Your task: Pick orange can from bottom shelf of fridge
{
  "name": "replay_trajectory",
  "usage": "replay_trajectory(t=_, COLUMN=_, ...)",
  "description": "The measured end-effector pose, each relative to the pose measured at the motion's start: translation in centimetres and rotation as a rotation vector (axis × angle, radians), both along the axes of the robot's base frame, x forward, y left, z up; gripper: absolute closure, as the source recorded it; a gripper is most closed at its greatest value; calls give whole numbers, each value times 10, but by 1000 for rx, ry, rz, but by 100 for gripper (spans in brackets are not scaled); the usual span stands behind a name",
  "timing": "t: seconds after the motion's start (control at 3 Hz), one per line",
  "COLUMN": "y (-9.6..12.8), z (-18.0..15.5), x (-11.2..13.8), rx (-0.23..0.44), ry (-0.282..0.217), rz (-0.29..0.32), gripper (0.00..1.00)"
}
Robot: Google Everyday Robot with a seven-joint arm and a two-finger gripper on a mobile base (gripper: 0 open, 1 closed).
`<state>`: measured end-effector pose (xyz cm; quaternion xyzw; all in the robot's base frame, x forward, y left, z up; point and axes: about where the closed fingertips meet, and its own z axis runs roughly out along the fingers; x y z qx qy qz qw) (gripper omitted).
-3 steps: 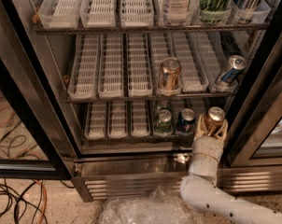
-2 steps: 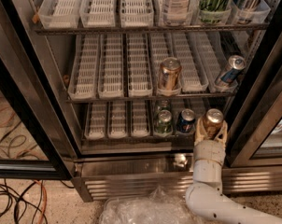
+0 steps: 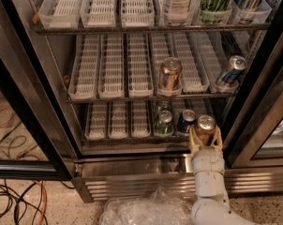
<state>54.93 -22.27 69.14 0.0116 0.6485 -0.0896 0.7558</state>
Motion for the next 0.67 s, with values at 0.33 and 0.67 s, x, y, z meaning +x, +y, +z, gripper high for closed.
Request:
replay_trajectory(t=0.33, y=16, z=5, x=-17, rx=-15, ry=9, rz=66, gripper=100)
replay_trajectory(t=0.67, y=29, z=16, x=-34, rx=-26, ry=11, rz=122, gripper=100)
